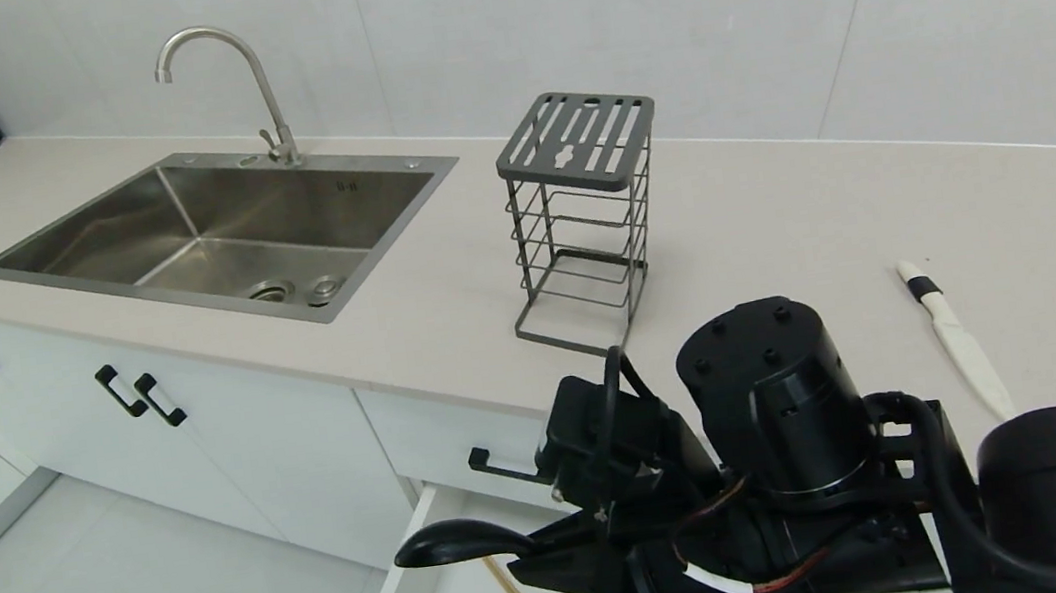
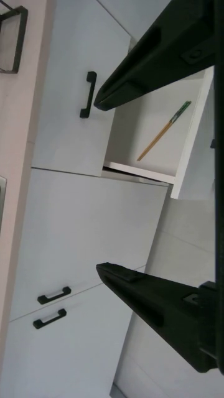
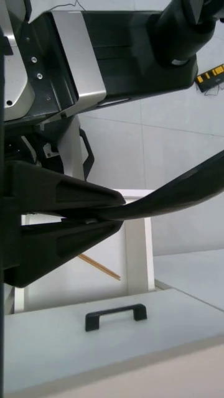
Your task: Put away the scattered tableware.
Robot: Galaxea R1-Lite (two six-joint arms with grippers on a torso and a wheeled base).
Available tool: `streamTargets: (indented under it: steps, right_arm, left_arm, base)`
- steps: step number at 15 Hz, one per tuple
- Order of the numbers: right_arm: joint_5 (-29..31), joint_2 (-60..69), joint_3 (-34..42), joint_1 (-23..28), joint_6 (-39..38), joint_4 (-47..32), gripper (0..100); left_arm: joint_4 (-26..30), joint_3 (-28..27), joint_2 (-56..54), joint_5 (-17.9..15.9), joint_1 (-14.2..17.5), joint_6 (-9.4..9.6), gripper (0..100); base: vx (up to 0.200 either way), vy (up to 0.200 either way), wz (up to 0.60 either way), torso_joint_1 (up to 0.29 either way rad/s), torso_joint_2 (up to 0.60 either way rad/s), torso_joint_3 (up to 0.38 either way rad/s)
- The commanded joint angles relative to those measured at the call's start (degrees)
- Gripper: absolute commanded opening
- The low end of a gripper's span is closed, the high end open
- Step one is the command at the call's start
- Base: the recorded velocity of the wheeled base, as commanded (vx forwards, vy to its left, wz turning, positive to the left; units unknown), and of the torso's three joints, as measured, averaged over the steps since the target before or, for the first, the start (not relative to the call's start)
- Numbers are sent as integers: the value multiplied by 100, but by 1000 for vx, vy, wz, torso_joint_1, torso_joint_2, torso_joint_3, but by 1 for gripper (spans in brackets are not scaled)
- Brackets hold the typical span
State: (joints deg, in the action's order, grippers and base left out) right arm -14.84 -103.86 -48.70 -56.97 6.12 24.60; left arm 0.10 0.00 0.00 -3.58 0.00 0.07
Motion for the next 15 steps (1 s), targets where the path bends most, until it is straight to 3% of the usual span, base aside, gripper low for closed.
streamTargets:
  steps: [1, 15]
  right_arm:
    - [-2, -11, 10, -7, 3, 1, 0]
    - [-2, -11, -61, -34, 56, 1, 0]
  left_arm:
    - [-1, 0, 9, -2, 0, 1, 100]
    - [-1, 0, 9, -2, 0, 1, 100]
  base:
    - [0, 0, 0, -276, 525, 256]
    - [0, 0, 0, -258, 490, 226]
